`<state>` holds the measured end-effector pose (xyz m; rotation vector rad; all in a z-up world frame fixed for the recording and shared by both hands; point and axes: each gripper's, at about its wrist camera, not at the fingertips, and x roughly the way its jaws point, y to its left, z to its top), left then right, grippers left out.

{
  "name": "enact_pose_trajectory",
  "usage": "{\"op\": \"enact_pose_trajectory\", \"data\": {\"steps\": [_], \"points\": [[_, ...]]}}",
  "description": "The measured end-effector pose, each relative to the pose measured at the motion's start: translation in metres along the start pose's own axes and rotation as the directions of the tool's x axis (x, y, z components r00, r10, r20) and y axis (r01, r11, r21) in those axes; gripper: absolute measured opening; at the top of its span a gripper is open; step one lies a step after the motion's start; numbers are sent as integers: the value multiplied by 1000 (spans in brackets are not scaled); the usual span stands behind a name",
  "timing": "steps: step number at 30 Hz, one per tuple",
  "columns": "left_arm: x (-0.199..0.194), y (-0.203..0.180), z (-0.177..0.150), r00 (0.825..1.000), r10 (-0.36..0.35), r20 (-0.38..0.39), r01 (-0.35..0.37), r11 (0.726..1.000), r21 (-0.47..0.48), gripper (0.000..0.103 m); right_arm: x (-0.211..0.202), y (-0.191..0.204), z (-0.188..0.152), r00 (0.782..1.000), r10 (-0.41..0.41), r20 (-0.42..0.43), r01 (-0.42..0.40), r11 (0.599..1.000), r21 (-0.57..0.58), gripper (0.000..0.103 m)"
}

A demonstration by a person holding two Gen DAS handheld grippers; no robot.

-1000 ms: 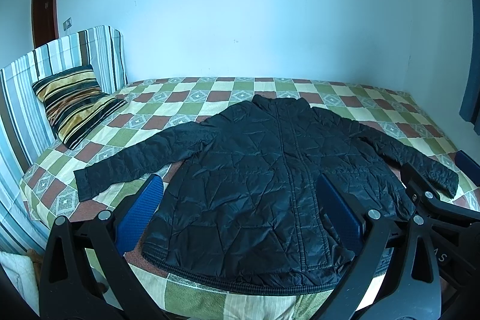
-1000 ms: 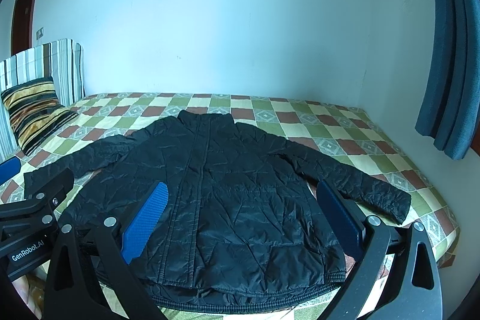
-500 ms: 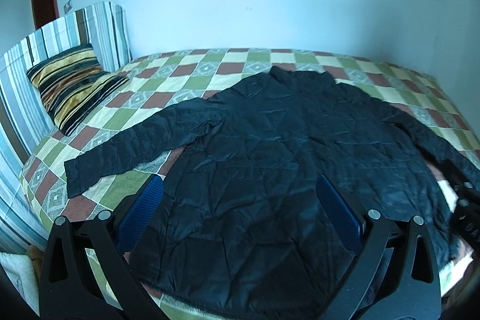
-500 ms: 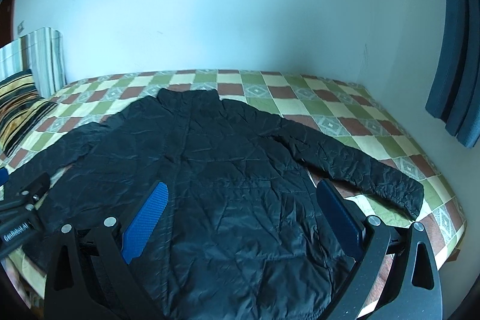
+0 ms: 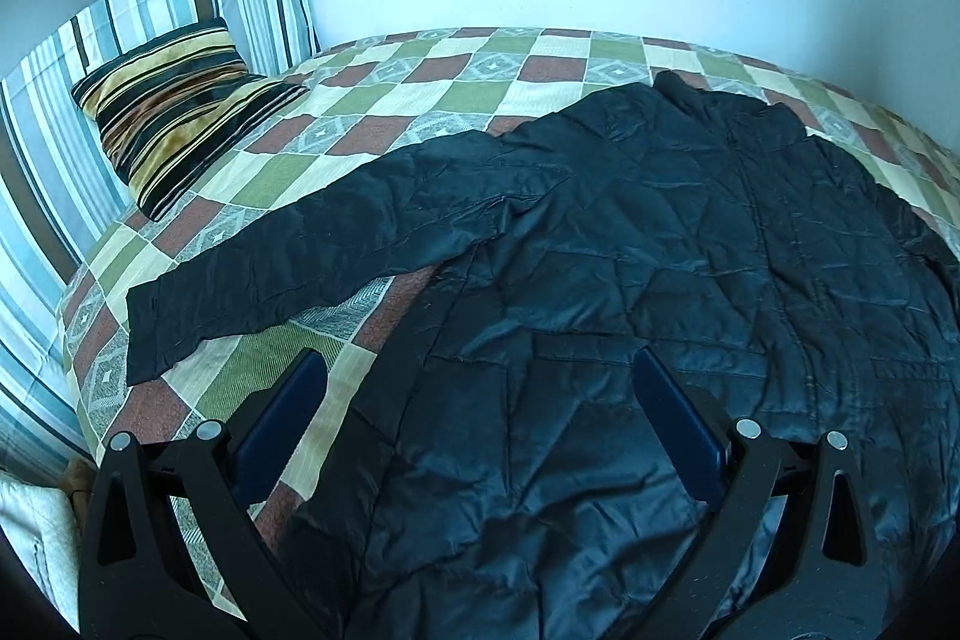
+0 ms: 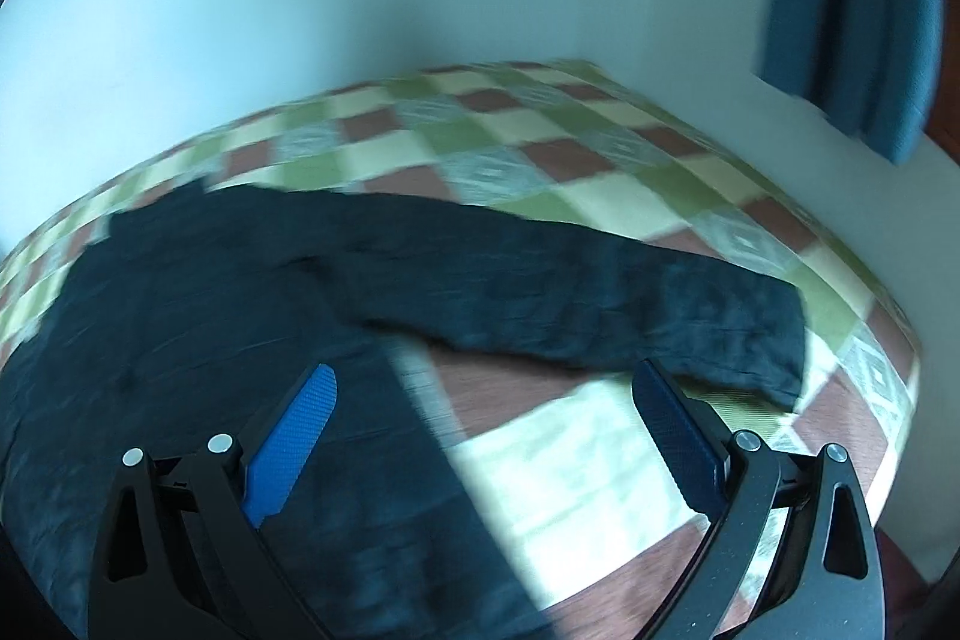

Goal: Fold large clothes
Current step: 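Reach the right tool to the jacket sleeve cuff and grasp it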

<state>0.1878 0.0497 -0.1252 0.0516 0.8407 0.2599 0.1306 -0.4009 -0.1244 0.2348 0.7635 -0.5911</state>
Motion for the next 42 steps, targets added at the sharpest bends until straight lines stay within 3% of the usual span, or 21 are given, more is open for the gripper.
{"op": "enact_pose_trajectory", "data": {"steps": [2, 3, 4, 6, 9, 12, 14, 22, 29, 32, 37, 42], "points": [[5, -1, 0, 1000, 8, -7, -8, 1000, 2, 101, 12, -23, 3, 999, -53, -12, 53, 998, 41, 97], [8, -1, 0, 1000, 11, -10, -11, 1000, 2, 101, 19, -38, 4, 997, -76, -24, 77, 995, 61, 91], [10, -1, 0, 1000, 15, -14, -15, 1000, 2, 101, 24, -50, 4, 994, -105, -35, 107, 991, 77, 75], [14, 0, 0, 1000, 22, -23, -22, 1000, 0, 101, 33, -72, 3, 986, -153, -73, 160, 980, 116, 64], [17, -1, -2, 999, 28, -33, -28, 1000, -2, 101, 43, -102, 2, 975, -200, -95, 214, 963, 164, 65], [16, -1, -2, 999, 38, -30, -38, 999, 1, 101, 48, -123, 2, 962, -253, -105, 269, 943, 196, 75], [16, -1, -2, 999, 44, -27, -44, 999, 1, 101, 52, -135, 3, 959, -263, -110, 282, 933, 225, 77], [11, -3, -1, 998, 56, -16, -55, 998, 20, 101, 85, -168, 14, 956, -242, -167, 281, 917, 283, 77], [10, -3, -2, 998, 63, -13, -62, 998, 25, 101, 118, -168, -3, 952, -190, -240, 256, 925, 282, 74], [12, -3, -3, 998, 67, -19, -66, 997, 29, 101, 118, -159, -5, 949, -220, -226, 274, 931, 241, 60], [16, -2, -6, 997, 65, -32, -64, 997, 30, 101, 114, -148, 1, 946, -243, -214, 286, 937, 202, 24], [20, 3, -8, 997, 74, -36, -73, 997, 25, 101, 99, -150, 8, 965, -199, -172, 238, 938, 254, 5]]}}
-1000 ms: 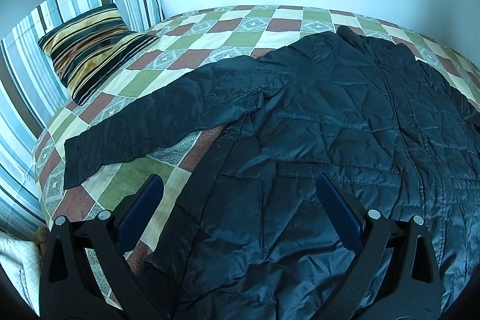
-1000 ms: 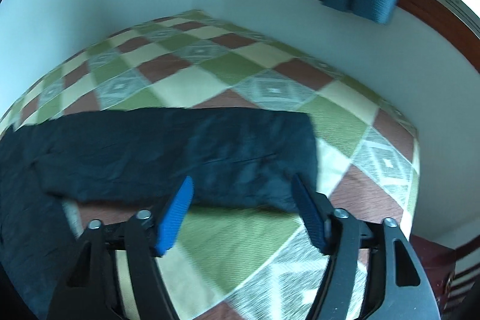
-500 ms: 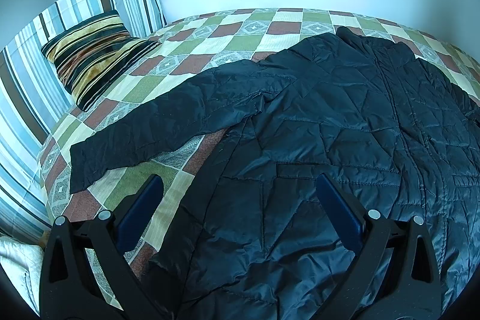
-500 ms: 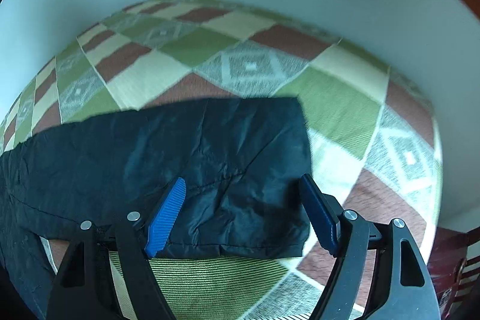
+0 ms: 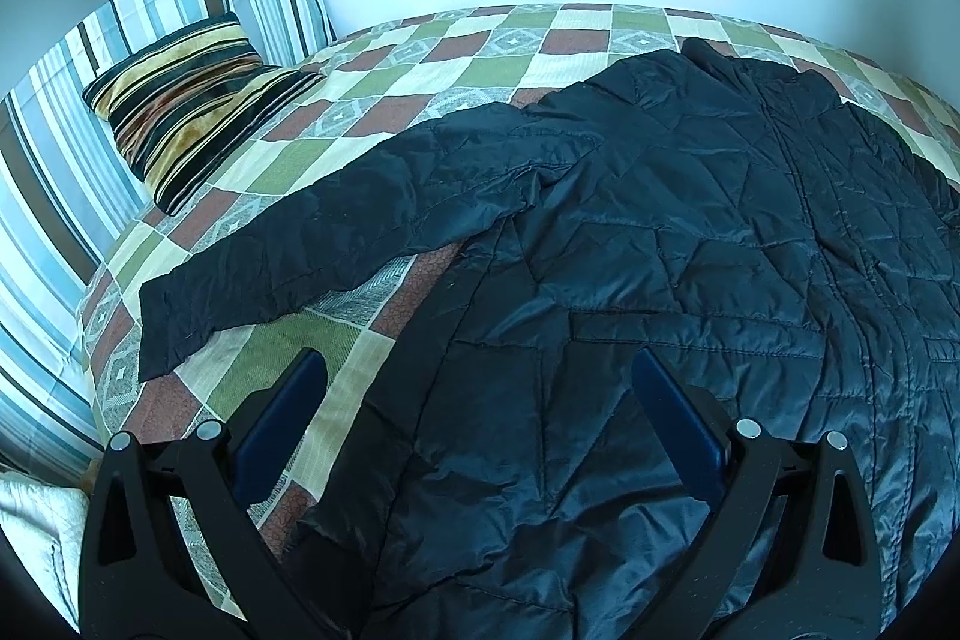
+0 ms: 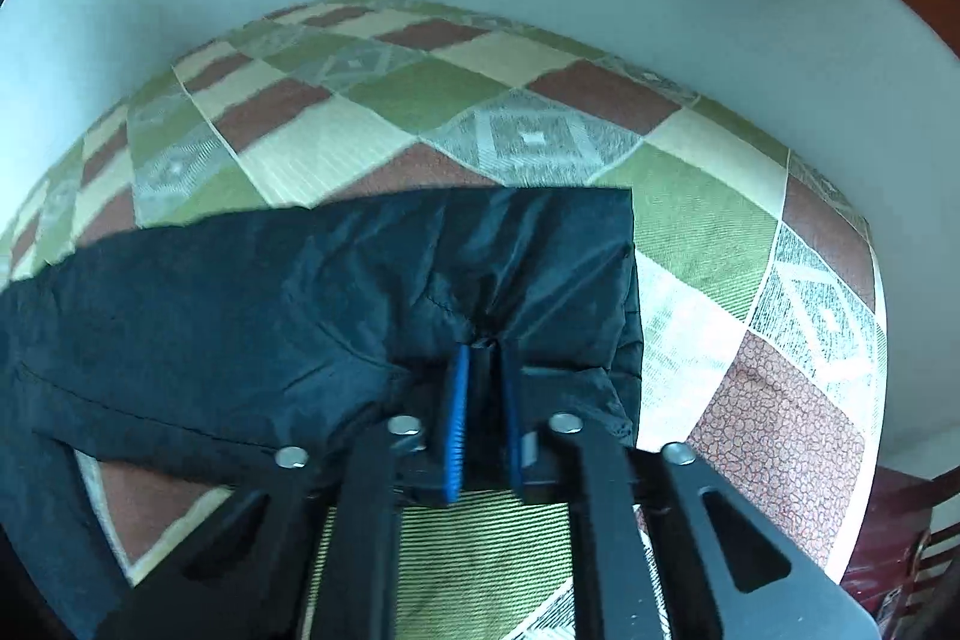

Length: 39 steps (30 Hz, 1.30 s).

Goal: Fold large clothes

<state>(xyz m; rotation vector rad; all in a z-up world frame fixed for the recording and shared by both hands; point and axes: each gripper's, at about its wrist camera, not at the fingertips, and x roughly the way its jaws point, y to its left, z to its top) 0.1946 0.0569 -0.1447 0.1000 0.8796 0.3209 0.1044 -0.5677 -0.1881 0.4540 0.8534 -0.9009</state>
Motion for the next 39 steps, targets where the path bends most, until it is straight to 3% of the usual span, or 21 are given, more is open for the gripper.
{"op": "enact_pose_trajectory", "data": {"steps": [1, 5, 10, 12, 15, 17, 20, 21, 22, 24, 29, 32, 37, 39], "points": [[1, 2, 0, 1000, 1, -3, -1, 1000, -5, 101, -6, 1, 2, 1000, 19, 14, -19, 1000, 5, 0], [3, 7, 0, 1000, 0, -5, 0, 1000, -15, 101, -36, 18, 8, 991, 115, 76, -114, 993, -8, 0], [1, 11, 0, 1000, -6, 2, 6, 1000, -23, 101, -80, 67, 16, 960, 234, 154, -222, 971, -91, 0], [2, 12, 0, 1000, -10, 0, 10, 1000, -29, 101, -93, 88, 16, 947, 278, 160, -259, 957, -132, 0], [1, 12, 0, 1000, -17, 1, 17, 999, -27, 101, -96, 105, 13, 944, 295, 145, -273, 949, -154, 0], [1, 12, -1, 1000, -23, 3, 23, 999, -22, 101, -89, 106, 9, 954, 273, 126, -252, 954, -163, 0], [1, 11, -2, 1000, -29, 2, 29, 999, -18, 101, -64, 94, 2, 984, 165, 73, -151, 974, -168, 3], [1, 11, -2, 1000, -30, 2, 30, 999, -17, 101, -57, 88, -1, 988, 139, 60, -127, 978, -166, 12], [1, 11, -2, 1000, -28, 3, 28, 999, -18, 101, -47, 77, -3, 994, 97, 46, -88, 983, -158, 30], [1, 11, -2, 1000, -29, 1, 29, 999, -19, 101, -36, 59, -5, 998, 46, 40, -40, 990, -133, 53], [2, 8, -2, 1000, -22, 3, 23, 1000, -7, 101, -16, 11, -1, 998, -48, 37, 50, 998, -50, 56], [1, 2, -1, 1000, -19, 4, 19, 1000, 4, 101, -5, -4, 2, 996, -80, 32, 81, 997, -20, 64], [1, -5, 0, 1000, -11, 3, 10, 1000, 21, 101, 17, -9, 3, 1000, -9, -25, 9, 1000, 3, 66], [1, -6, 0, 1000, -7, 1, 7, 1000, 24, 101, 21, -3, 0, 999, -18, -26, 18, 1000, -14, 66]]}}
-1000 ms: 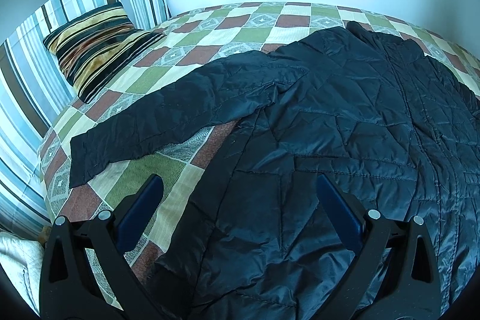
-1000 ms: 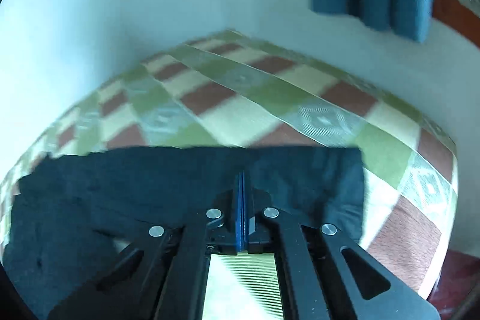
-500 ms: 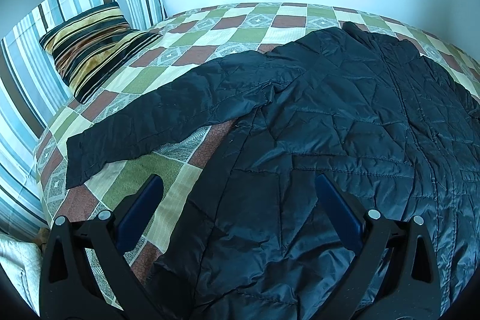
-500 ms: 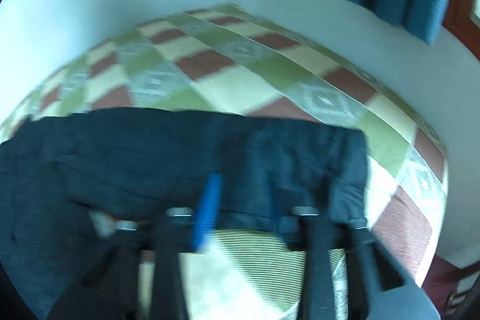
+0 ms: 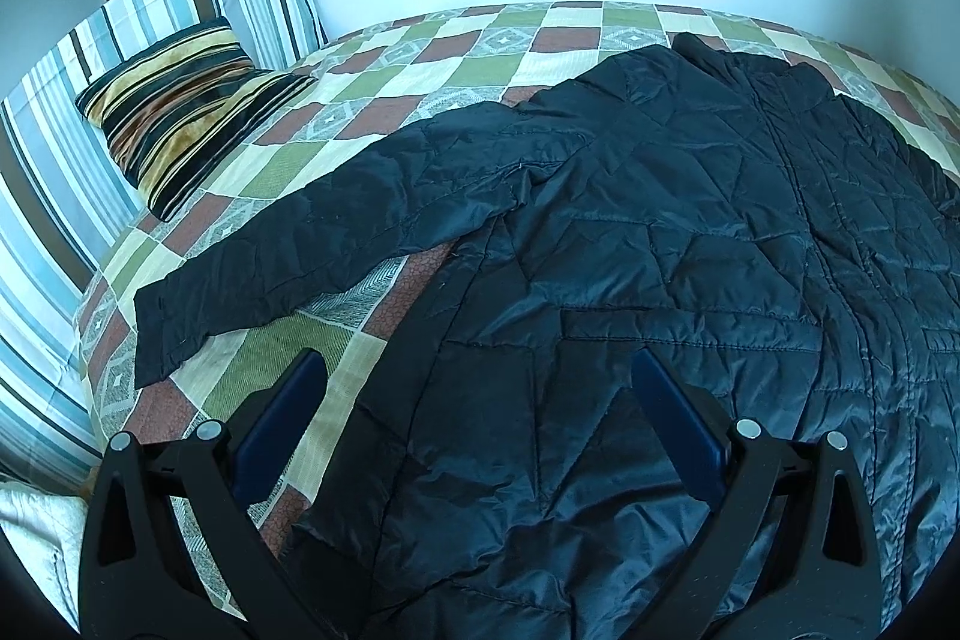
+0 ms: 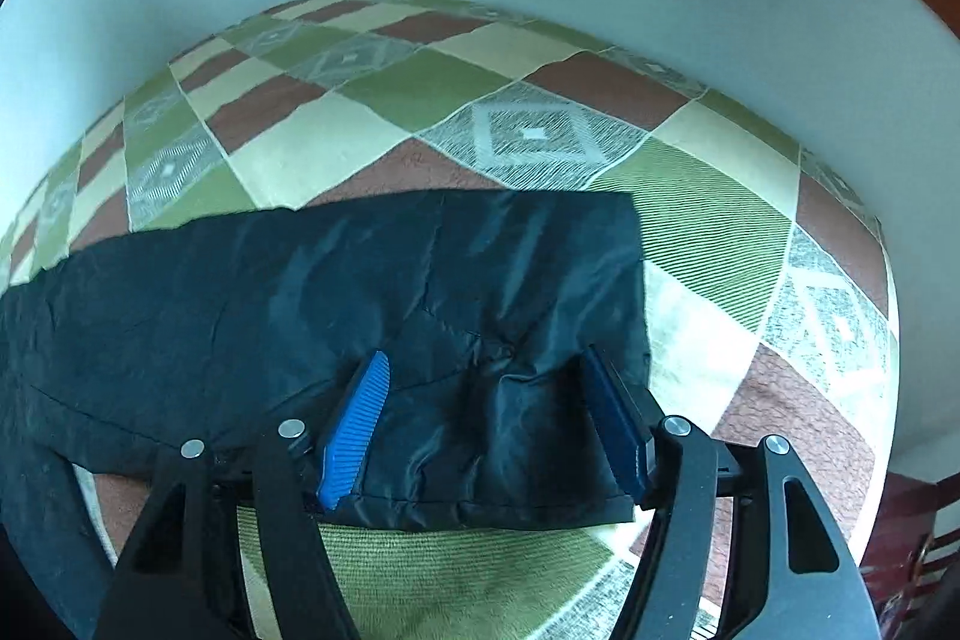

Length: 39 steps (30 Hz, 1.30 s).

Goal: Fold large clothes

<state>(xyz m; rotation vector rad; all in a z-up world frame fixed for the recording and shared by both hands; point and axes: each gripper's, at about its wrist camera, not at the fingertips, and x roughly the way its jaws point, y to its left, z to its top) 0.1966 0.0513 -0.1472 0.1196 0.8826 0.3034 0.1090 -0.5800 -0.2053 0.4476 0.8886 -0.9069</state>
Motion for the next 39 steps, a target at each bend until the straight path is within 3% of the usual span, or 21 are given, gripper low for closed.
{"op": "enact_pose_trajectory", "data": {"steps": [2, 3, 5, 7, 10, 16, 23, 29, 39], "points": [[0, -1, 0, 1000, 3, -3, -3, 1000, 2, 101, 2, 6, -3, 1000, -9, 10, 9, 1000, -17, 60], [1, -1, 0, 1000, 4, -4, -4, 1000, 3, 101, 3, 8, -3, 1000, -1, 9, 1, 1000, -19, 51], [1, -2, 0, 1000, 5, -4, -5, 1000, 6, 101, 4, 13, -4, 1000, -2, 10, 2, 1000, -27, 42], [1, -3, 0, 1000, 4, -4, -4, 1000, 6, 101, 2, 20, -5, 1000, 4, 22, -3, 999, -45, 23], [1, -3, -1, 1000, 4, -3, -4, 1000, 6, 101, -1, 23, -3, 999, 32, 27, -31, 999, -32, 10], [1, -2, 0, 1000, 5, -2, -5, 1000, 4, 101, -22, 36, 1, 992, 111, 54, -110, 994, -18, 6], [0, 3, 1, 1000, 5, 7, -5, 1000, 0, 101, -76, 90, 11, 960, 238, 146, -223, 968, -116, 6], [0, 8, 0, 1000, 2, 5, -2, 1000, -13, 101, -120, 167, 10, 911, 378, 163, -331, 908, -257, 6], [5, 14, 2, 1000, 5, 6, -5, 1000, -19, 101, -140, 282, -34, 870, 490, 52, -419, 791, -447, 6]]}}
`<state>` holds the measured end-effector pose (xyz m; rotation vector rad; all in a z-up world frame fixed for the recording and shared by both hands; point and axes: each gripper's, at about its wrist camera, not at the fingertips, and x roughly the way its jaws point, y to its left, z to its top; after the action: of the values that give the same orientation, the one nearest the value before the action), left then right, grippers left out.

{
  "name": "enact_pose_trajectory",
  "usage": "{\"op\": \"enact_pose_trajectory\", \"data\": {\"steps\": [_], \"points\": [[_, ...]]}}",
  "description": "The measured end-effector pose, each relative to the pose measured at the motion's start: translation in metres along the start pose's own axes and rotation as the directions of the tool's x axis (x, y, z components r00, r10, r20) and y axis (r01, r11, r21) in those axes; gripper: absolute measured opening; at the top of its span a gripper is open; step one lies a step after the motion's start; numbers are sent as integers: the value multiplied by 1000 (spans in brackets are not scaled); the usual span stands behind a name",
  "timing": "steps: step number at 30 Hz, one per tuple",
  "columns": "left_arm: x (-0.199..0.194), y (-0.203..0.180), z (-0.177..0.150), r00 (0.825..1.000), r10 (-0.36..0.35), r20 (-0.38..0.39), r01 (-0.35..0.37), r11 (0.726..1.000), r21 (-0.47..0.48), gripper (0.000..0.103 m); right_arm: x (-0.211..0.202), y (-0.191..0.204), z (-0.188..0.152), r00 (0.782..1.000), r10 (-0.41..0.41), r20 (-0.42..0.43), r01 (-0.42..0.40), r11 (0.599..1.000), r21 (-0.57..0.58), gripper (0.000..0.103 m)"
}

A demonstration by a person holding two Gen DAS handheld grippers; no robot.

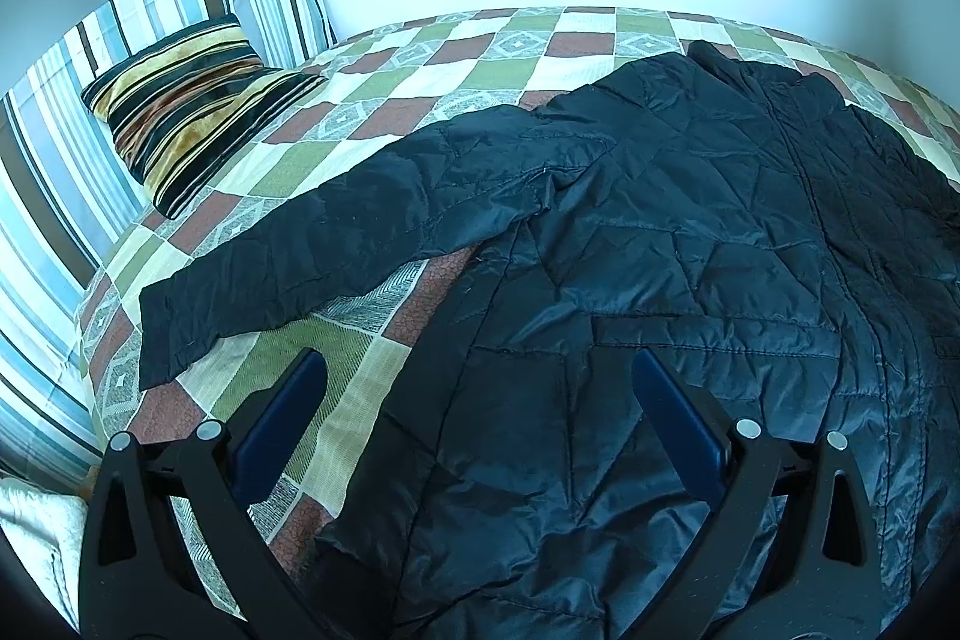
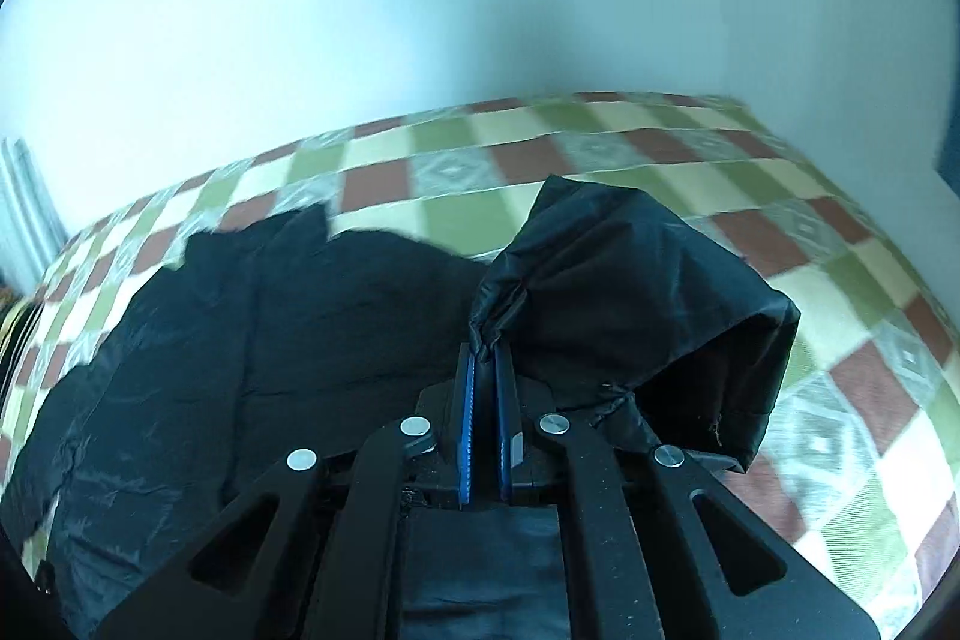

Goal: Fold large clothes

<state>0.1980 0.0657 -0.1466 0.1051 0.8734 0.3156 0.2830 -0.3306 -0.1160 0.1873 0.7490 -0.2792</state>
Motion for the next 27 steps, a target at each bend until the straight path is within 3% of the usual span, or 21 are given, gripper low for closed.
{"op": "enact_pose_trajectory", "data": {"steps": [5, 14, 24, 27], "points": [[2, 3, -1, 1000, -10, -4, 10, 1000, -5, 101, 15, 57, 1, 997, 75, -28, -77, 994, -76, 6], [5, 5, -3, 1000, -27, -7, 27, 1000, -11, 101, 30, 171, -12, 975, 205, -90, -221, 948, -231, 6], [12, 11, -4, 999, -37, -20, 37, 999, -21, 101, 48, 234, -33, 937, 290, -195, -337, 900, -278, 0], [13, 12, -4, 999, -41, -24, 40, 999, -24, 101, 45, 247, -39, 935, 291, -201, -342, 890, -302, 0]]}}
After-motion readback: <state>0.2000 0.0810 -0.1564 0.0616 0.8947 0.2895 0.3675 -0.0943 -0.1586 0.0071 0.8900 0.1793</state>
